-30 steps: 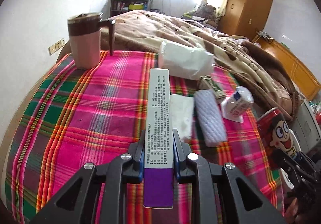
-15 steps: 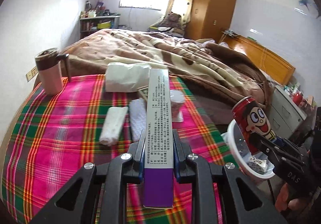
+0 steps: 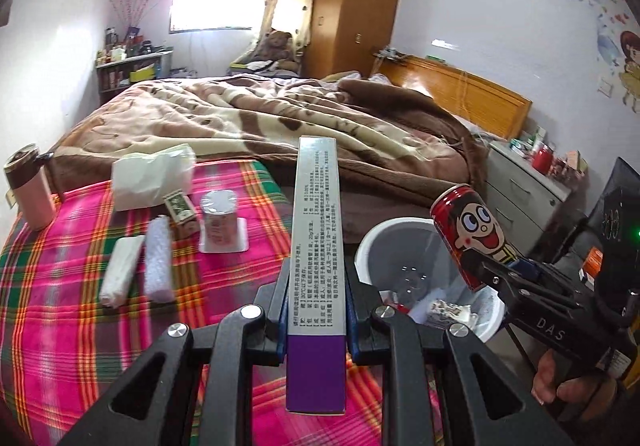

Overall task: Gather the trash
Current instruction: 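Carry the cream box and red can over the white bin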

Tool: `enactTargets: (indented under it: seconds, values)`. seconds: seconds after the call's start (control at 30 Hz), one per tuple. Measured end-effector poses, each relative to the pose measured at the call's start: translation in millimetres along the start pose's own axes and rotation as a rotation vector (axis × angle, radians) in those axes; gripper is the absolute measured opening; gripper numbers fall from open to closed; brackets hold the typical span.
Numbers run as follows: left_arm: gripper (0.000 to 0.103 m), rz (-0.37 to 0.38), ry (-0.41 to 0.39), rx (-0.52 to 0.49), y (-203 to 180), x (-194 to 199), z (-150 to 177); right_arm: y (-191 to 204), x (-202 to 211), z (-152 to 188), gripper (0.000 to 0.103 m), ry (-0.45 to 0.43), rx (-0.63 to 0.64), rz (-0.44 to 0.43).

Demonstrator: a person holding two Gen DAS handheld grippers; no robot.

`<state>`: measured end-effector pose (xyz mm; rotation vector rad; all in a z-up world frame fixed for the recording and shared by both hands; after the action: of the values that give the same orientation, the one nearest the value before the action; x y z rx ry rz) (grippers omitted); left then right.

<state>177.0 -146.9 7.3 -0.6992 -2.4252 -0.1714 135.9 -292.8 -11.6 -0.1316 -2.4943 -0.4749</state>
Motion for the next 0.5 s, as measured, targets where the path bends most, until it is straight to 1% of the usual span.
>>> enactTargets:
  seconds: [0.33, 0.37, 0.5]
  values:
    - [0.022, 0.097, 0.043, -0.056, -57, -31, -6, -46, 2, -5, 0.054, 0.0, -0.052, 0.084]
    - [0.022, 0.112, 0.05, -0.059, -63, -36, -7, -50, 2, -4, 0.054, 0.004, -0.055, 0.092]
    - [0.022, 0.137, 0.081, -0.08, -83, -51, -2, -68, 0, 0, 0.054, 0.025, -0.075, 0.117]
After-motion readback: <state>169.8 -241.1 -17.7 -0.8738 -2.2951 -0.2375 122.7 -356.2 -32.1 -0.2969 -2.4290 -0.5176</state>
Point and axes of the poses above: each gripper's, at about its wrist camera, not at the fingertips, and x roughly against the way its jaws point, y to its left, z to its underside, the point moved 7 cm from there along -x, roughly the way its jaws point, and after that the axes turned 8 degrees about -x, right-handed, at the moved point
